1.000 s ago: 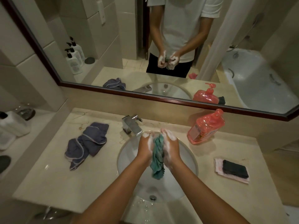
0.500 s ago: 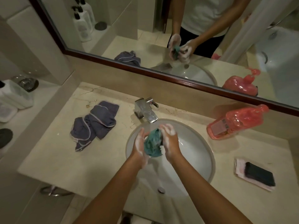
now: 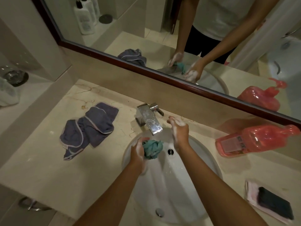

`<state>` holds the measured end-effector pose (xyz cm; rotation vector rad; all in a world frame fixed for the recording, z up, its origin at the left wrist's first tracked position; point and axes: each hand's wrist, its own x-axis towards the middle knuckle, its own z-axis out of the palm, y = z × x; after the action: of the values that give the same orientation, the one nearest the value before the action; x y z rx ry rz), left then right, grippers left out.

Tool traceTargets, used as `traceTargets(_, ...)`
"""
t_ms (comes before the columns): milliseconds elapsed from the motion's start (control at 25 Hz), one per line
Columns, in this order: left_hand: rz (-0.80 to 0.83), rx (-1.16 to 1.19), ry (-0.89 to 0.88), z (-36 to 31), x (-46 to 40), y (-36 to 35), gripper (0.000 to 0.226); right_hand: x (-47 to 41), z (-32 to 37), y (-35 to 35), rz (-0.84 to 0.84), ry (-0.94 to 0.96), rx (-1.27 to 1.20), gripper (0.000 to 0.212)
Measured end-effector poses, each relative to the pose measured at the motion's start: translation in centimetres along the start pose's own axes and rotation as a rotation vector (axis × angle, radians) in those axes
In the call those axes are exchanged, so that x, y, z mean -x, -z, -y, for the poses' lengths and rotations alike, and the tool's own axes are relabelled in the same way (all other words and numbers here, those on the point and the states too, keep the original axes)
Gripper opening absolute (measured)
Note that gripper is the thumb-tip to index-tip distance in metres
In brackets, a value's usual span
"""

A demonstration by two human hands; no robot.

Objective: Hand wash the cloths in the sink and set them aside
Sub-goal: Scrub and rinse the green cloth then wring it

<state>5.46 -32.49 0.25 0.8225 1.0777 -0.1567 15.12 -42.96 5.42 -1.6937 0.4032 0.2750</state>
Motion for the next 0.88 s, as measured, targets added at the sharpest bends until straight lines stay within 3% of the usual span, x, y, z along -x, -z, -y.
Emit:
traceTargets(360, -0.036, 0.051, 0.023, -0.1, -2.7, -1.8, 0.039, -3.6, -0.8, -2.4, -0.011, 0.175, 0.168, 0.010)
traceTargets(520, -0.032, 0.057, 0.027, 0.0, -3.1, -2.0, 0.038, -4.3, -1.1, -2.7, -0.095, 0.236, 0.389, 0.011)
traceTargets(680, -0.041, 0.085, -0.018, 0.1, -3.2, -2.2, 0.025, -5.4, -1.2, -2.9, -0.125, 0.152, 0.293, 0.009)
traceTargets(880, -0.030, 0.088, -0.029, 0.6, -3.3, -2.1, 0.029, -5.6, -1.5, -2.2, -0.060, 0.127, 0.145, 0.027)
